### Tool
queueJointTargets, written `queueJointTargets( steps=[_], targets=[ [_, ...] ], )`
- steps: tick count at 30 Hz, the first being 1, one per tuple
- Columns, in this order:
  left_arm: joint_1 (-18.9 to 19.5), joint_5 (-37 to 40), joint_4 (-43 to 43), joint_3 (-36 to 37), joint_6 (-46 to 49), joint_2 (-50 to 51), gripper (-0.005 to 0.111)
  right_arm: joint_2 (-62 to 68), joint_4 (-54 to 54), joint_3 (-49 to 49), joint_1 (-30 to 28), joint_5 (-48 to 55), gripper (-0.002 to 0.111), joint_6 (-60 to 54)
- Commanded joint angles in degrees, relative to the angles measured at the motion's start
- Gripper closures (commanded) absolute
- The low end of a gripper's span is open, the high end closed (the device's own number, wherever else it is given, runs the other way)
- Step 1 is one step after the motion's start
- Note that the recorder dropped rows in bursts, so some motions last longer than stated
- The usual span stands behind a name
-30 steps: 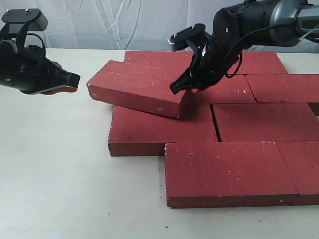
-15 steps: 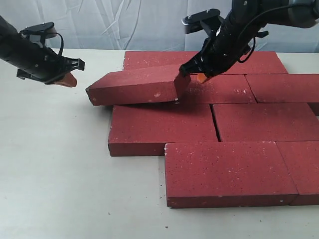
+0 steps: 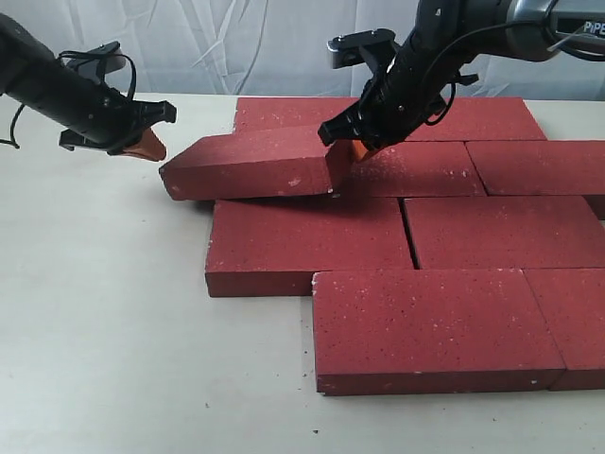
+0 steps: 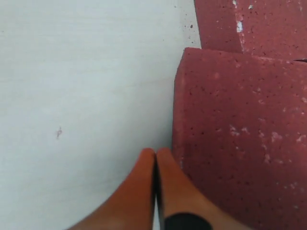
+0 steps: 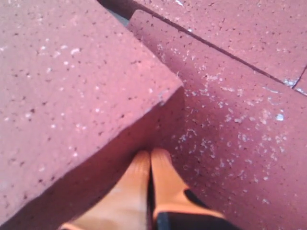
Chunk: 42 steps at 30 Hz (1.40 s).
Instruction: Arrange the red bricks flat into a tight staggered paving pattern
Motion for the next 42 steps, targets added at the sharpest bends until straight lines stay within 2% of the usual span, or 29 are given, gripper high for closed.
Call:
queueJointTargets(
  steps=[1,10,14,17,24,29,37,42],
  targets=[
    [0.12,-1.29,1.14,-0.41,-0.28,0.75,0.107,-0.14,0.26,-0.36,-0.07,0.00,0.109,-0.41],
    [0.01,-0.85,-1.15,-0.45,0.06,3.59,0.107,-0.14,0.49,-0.36,0.94,-1.26,0.109,-0.63],
    [0.01,1.71,-3.90,-1.11,2.84,3.59,0.107,-0.14,0.51,-0.36,2.29,-2.96,0.109,-1.00],
    [0.16,2.81,-2.83,-1.06,3.60,2.92,0.107,-0.14,0.69,-0.36,2.76,-3.11,0.109,-1.00],
    [4.64,6.00,-2.11,-1.06,3.18,-3.21,0.107,-0.24,1.62,-3.08,4.05,-2.37,0.109,-1.00],
    [8.38,8.52,-1.51,-0.36,3.18,-7.83,0.107,0.28,1.95,-9.05,7.98,-2.89,0.109,-1.00],
    [15.52,-0.02,-1.27,9.47,3.28,-13.04,0.107,9.44,2.06,-21.84,12.96,-2.89,0.109,-1.00],
    [16.30,-7.66,1.43,14.16,3.40,-13.13,0.107,17.89,4.10,-31.14,15.14,-3.03,0.109,-1.00]
  ],
)
